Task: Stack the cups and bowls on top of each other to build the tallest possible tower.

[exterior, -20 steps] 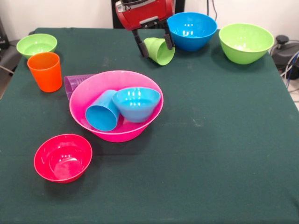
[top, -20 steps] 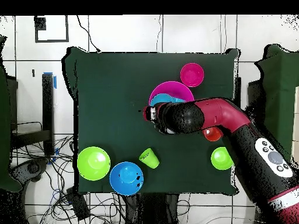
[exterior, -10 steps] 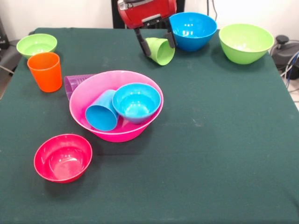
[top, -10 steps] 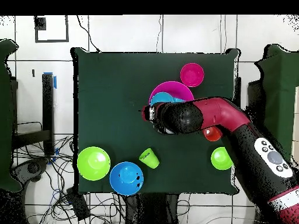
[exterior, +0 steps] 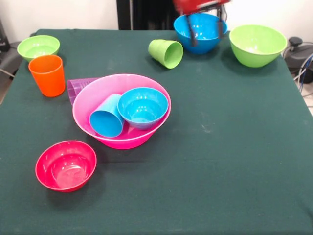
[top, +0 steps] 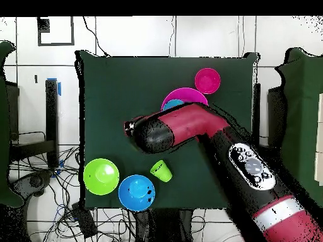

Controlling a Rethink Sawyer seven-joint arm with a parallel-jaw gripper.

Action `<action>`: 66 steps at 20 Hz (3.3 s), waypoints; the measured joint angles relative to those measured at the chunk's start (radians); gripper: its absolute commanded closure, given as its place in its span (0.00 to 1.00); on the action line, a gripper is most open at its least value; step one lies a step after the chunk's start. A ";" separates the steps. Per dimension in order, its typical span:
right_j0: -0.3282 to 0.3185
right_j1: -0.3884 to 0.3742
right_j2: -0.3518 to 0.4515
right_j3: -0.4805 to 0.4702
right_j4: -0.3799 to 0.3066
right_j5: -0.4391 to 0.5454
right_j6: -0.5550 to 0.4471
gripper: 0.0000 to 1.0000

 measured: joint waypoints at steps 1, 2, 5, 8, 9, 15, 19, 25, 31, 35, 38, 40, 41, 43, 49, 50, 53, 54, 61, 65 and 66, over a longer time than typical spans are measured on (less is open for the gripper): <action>0.042 -0.017 -0.016 0.003 -0.001 -0.012 0.017 0.00; 0.068 -0.026 -0.025 0.005 -0.001 -0.020 0.028 0.00; 0.170 -0.054 -0.066 0.005 -0.002 -0.052 0.082 0.00; 0.273 -0.055 -0.098 -0.001 0.002 -0.111 0.152 0.00; 0.286 -0.037 -0.096 -0.005 0.022 -0.137 0.172 0.00; 0.227 0.062 -0.082 -0.032 0.164 -0.120 0.177 0.00; 0.145 0.145 -0.086 -0.063 0.260 -0.046 0.177 0.00; 0.112 0.149 -0.117 -0.060 0.249 -0.031 0.177 0.00; 0.227 0.001 -0.189 -0.031 0.145 -0.080 0.177 0.00; 0.323 -0.085 -0.219 -0.017 0.114 -0.110 0.177 0.00; 0.378 -0.131 -0.232 -0.012 0.111 -0.130 0.177 0.00; 0.402 -0.148 -0.241 -0.011 0.110 -0.149 0.177 0.00; 0.420 -0.157 -0.256 -0.010 0.108 -0.170 0.178 0.00; 0.443 -0.165 -0.282 -0.008 0.101 -0.211 0.180 0.00; 0.571 -0.182 -0.448 0.033 0.078 -0.472 0.217 0.00; 0.588 -0.183 -0.469 0.043 0.078 -0.513 0.226 0.00; 0.614 -0.184 -0.504 0.064 0.079 -0.581 0.241 0.00; 0.626 -0.186 -0.522 0.079 0.081 -0.615 0.249 0.00; 0.603 -0.197 -0.542 0.137 0.086 -0.653 0.254 0.00; 0.543 -0.195 -0.532 0.176 0.084 -0.679 0.254 0.00; 0.518 -0.193 -0.527 0.189 0.084 -0.697 0.254 0.00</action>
